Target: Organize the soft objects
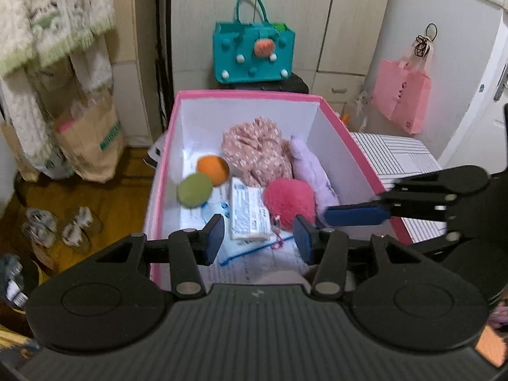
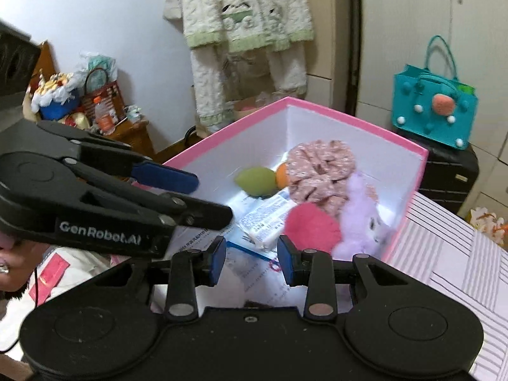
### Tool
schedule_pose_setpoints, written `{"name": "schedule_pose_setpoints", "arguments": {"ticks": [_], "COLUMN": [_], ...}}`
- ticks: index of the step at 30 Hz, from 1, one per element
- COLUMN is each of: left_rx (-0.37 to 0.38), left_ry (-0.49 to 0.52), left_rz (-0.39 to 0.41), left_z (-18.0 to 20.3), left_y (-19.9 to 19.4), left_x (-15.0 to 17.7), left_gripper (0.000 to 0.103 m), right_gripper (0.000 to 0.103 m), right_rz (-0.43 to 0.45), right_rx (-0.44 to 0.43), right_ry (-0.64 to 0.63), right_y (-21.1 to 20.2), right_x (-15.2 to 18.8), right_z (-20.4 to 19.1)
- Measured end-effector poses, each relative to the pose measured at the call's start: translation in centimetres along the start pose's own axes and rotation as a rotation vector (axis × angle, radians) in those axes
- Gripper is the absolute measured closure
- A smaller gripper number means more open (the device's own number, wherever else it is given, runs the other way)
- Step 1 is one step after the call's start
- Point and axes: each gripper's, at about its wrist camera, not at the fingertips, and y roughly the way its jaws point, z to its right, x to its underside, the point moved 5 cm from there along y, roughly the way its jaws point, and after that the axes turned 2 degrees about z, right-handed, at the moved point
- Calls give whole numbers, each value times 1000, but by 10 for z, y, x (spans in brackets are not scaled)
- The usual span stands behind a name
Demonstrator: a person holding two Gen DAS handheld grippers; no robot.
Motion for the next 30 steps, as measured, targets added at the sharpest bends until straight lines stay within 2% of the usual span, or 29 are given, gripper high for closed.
{"name": "schedule_pose_setpoints", "arguments": {"ticks": [3, 7, 10, 12, 19, 20, 21, 24, 28, 30], "left_rx": [-36, -14, -26, -29, -12, -9, -13, -13, -12, -41], "left_ry": [26, 15, 34, 42, 62, 62, 58, 63, 68, 72], "left_rz": [44, 49, 59, 65, 68, 68, 68, 80, 99, 93], "left_z": [4, 7, 13, 17, 31, 33, 34, 39, 47, 50], "left_y": [-11, -25, -35, -43, -63, -65, -67, -74, -86, -91], "left_x": [-1, 1, 4, 7, 13, 14, 15, 16, 19, 21], "left_gripper": [52, 47, 39, 34, 26, 23, 14, 2, 0, 0], "right_gripper": [61, 56, 51, 45, 28, 23, 16, 8, 3, 2], "right_rz": [26, 68, 96, 113, 128, 125, 121, 114, 101, 108], "right_rx": [-7, 19, 35, 54, 101, 112, 123, 152, 178, 195], "right_ry": [19, 22, 34, 38, 83, 84, 84, 67, 54, 68], "right_y": [-20, -46, -65, -75, -105, -109, -112, -122, -136, -144], "right_x": [1, 6, 12, 16, 29, 31, 33, 41, 48, 51], "right_z": [5, 5, 5, 5, 10, 10, 11, 8, 2, 2]}}
